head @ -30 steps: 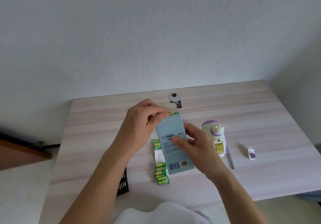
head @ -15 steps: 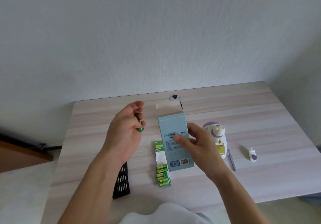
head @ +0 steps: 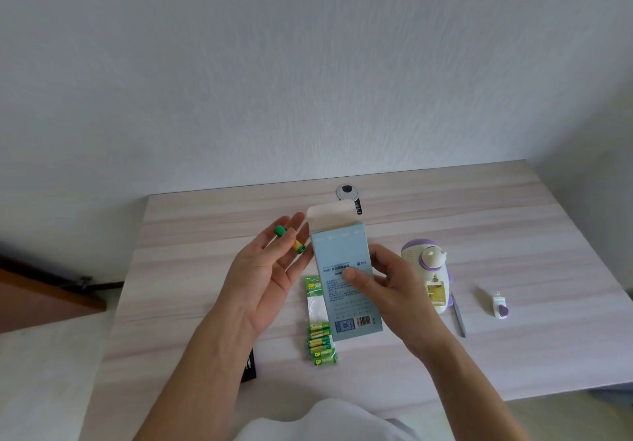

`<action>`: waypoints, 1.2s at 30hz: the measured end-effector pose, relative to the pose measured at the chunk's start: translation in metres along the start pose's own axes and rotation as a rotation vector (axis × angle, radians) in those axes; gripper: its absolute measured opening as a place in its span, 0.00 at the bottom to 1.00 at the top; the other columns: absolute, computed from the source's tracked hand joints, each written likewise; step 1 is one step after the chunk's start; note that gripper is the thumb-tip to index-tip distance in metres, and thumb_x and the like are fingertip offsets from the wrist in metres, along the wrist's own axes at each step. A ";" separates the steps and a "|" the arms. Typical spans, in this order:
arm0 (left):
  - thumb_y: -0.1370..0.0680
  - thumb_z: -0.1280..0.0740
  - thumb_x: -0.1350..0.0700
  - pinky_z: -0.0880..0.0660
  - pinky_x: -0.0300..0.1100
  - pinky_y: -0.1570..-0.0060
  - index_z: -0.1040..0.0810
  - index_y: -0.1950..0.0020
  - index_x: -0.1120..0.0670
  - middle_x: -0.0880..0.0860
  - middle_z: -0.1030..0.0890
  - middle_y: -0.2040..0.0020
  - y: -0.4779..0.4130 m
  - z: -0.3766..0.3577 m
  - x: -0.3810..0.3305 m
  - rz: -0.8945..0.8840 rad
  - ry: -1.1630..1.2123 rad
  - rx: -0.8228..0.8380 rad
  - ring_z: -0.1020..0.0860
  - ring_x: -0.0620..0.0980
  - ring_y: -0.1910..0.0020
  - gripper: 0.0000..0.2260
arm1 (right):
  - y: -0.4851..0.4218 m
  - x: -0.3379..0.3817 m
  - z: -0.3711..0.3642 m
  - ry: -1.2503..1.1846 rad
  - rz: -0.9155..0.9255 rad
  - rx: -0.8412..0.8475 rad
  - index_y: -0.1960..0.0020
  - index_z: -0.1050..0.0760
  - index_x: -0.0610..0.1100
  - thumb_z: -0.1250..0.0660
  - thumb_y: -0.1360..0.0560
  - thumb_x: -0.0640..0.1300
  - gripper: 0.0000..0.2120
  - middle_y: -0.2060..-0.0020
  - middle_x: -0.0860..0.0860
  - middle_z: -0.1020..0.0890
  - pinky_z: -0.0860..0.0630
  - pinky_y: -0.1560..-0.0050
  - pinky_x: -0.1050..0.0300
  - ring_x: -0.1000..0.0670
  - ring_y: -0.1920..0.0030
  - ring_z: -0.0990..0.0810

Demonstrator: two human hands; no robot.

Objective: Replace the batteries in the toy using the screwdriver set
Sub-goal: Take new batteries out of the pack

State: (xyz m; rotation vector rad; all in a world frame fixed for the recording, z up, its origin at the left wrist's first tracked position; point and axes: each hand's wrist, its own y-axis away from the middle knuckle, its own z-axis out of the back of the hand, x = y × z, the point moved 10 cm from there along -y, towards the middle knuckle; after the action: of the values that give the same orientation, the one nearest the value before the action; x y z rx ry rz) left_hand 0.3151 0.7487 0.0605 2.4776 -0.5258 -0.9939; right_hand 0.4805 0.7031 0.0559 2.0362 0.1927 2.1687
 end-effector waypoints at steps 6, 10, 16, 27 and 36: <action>0.21 0.35 0.69 0.18 0.43 0.46 0.21 0.44 0.62 0.59 0.17 0.43 0.002 0.000 -0.026 -0.241 -0.271 -0.045 0.15 0.53 0.47 0.08 | 0.000 0.004 -0.001 -0.031 0.008 0.000 0.44 0.22 0.52 0.31 0.28 0.51 0.13 0.48 0.58 0.15 0.15 0.53 0.45 0.47 0.52 0.13; 0.23 0.30 0.65 0.20 0.37 0.50 0.20 0.44 0.54 0.51 0.17 0.52 0.019 -0.035 -0.062 -0.607 -0.846 0.049 0.15 0.49 0.53 0.10 | -0.001 0.005 0.000 -0.032 0.011 -0.009 0.44 0.22 0.51 0.30 0.23 0.44 0.08 0.49 0.57 0.15 0.16 0.53 0.44 0.48 0.52 0.13; 0.24 0.27 0.57 0.25 0.32 0.52 0.18 0.50 0.55 0.45 0.16 0.55 0.035 -0.096 -0.057 -1.023 -1.483 0.222 0.19 0.42 0.55 0.05 | 0.000 0.007 -0.001 -0.018 0.019 0.002 0.43 0.22 0.49 0.30 0.23 0.44 0.09 0.48 0.55 0.15 0.16 0.52 0.44 0.47 0.52 0.13; 0.21 0.30 0.57 0.25 0.35 0.56 0.15 0.51 0.55 0.48 0.17 0.55 0.026 -0.096 -0.044 -1.006 -1.536 0.317 0.21 0.43 0.56 0.04 | 0.004 0.009 0.001 -0.045 0.033 0.007 0.43 0.22 0.48 0.30 0.22 0.42 0.09 0.48 0.54 0.15 0.16 0.53 0.45 0.47 0.52 0.13; 0.24 0.27 0.57 0.27 0.27 0.52 0.16 0.44 0.55 0.48 0.19 0.52 0.039 -0.087 -0.046 -1.082 -1.530 0.270 0.21 0.42 0.53 0.09 | 0.003 0.012 -0.001 -0.107 0.044 -0.016 0.44 0.21 0.47 0.30 0.24 0.44 0.09 0.49 0.54 0.14 0.16 0.55 0.51 0.47 0.53 0.13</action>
State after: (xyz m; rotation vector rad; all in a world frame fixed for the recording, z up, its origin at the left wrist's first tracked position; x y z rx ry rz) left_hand 0.3388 0.7586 0.1633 1.5259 0.4753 -3.3257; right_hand 0.4790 0.7028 0.0680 2.1600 0.1187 2.0719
